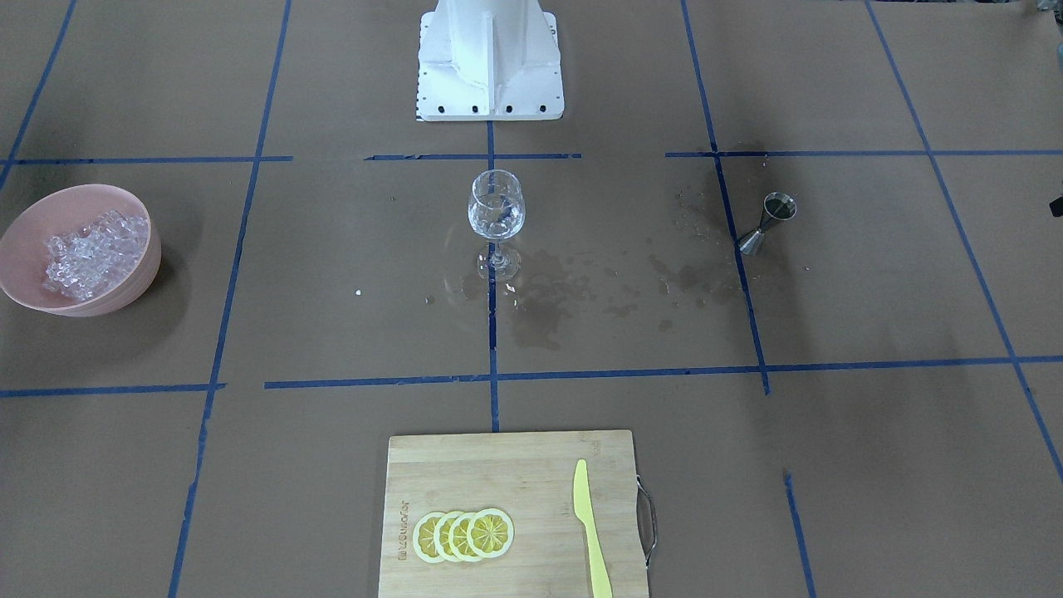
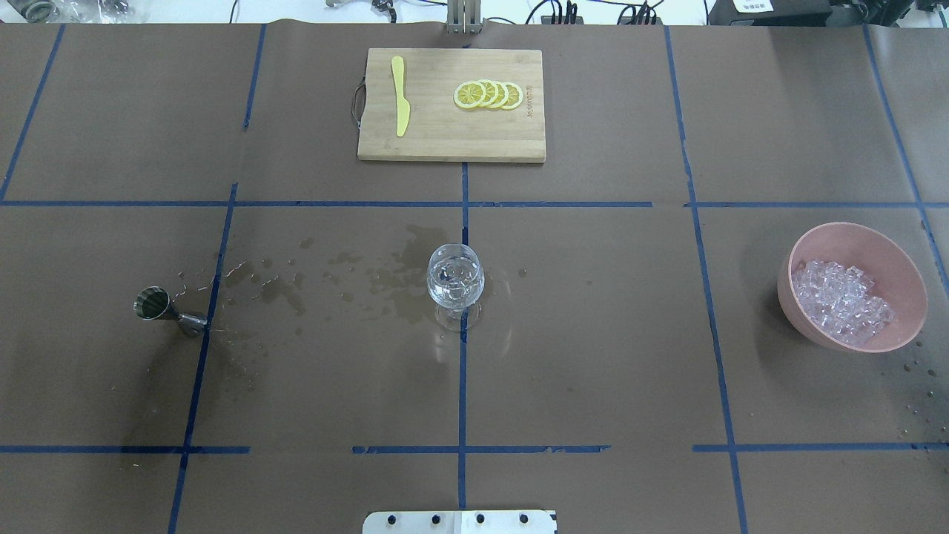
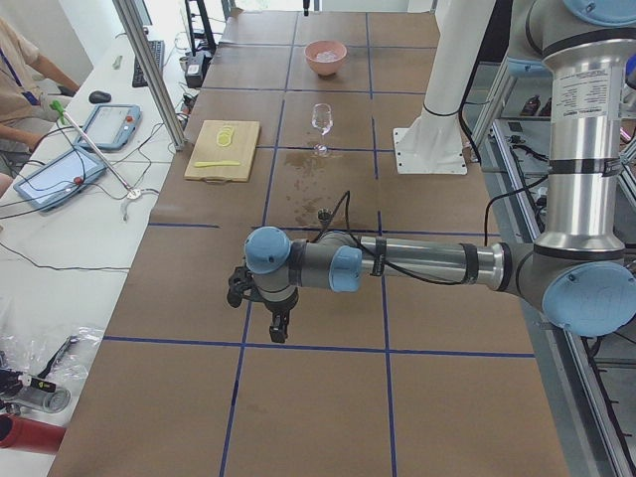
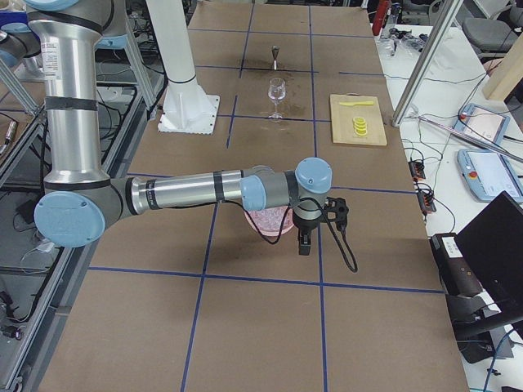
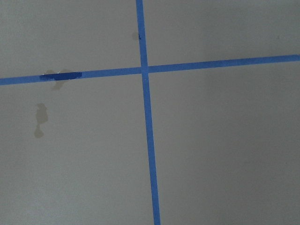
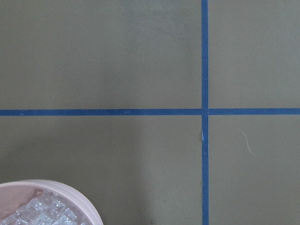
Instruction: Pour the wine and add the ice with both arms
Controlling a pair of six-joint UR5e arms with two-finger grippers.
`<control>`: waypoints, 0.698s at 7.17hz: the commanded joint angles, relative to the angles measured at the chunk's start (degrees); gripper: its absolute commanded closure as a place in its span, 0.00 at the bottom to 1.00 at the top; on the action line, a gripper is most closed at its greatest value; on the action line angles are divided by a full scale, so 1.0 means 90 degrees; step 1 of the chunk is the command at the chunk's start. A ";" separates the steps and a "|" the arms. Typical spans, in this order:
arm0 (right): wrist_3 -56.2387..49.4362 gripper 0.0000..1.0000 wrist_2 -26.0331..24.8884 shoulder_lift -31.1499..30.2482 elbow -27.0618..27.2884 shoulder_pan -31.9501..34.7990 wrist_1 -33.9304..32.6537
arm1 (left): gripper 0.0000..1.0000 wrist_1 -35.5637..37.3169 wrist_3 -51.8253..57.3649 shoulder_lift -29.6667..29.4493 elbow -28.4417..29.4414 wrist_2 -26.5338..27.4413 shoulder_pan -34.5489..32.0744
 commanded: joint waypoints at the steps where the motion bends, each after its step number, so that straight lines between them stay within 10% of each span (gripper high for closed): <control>1: 0.0000 0.00 -0.0012 -0.0006 -0.0012 0.0000 0.0023 | 0.00 -0.0684 0.0002 -0.0007 -0.0064 0.0039 -0.0046; 5: 0.0000 0.00 0.0037 -0.0006 0.0017 0.0000 0.0053 | 0.00 -0.1263 -0.0036 0.0070 -0.0084 0.0088 -0.0046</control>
